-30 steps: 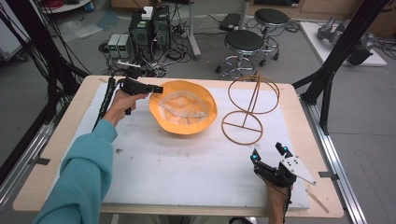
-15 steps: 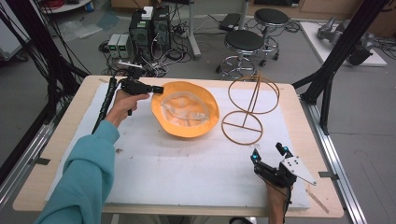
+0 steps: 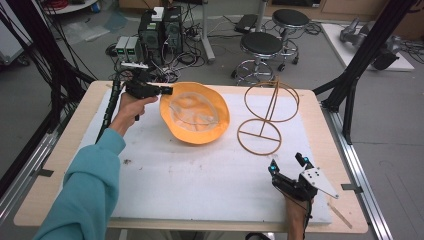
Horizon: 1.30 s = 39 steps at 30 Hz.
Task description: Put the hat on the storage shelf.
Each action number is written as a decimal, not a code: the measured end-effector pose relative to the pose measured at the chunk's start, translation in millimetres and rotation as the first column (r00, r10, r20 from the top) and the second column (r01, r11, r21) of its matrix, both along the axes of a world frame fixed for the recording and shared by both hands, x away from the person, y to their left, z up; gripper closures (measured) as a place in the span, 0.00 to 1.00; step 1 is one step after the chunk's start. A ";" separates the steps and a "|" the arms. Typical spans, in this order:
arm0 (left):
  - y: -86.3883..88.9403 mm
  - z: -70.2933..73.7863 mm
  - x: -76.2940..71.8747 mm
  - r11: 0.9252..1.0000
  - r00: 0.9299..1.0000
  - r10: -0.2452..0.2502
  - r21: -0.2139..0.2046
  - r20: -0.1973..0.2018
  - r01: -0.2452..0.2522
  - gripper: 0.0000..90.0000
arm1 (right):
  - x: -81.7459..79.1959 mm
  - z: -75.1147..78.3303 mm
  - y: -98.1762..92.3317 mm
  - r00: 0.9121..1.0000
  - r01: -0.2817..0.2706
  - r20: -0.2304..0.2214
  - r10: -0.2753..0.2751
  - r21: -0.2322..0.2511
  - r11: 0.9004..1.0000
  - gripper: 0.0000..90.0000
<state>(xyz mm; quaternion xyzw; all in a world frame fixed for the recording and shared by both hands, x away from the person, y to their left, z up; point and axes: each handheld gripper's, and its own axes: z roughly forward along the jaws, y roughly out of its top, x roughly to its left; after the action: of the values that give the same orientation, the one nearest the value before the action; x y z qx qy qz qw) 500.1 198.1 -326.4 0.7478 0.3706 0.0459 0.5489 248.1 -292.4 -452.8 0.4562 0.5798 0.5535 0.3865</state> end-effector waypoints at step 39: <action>-17.0 29.9 -32.7 0.988 0.971 -0.057 0.153 0.232 0.021 0.96 | -0.5 -0.2 -0.7 1.000 0.002 0.008 -0.002 0.005 1.000 0.10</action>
<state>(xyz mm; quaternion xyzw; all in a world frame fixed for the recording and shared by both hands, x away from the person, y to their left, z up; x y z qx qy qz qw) 467.3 181.1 -296.5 0.7832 0.2835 0.1511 0.5323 247.6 -293.1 -453.0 0.4555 0.5766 0.5563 0.3882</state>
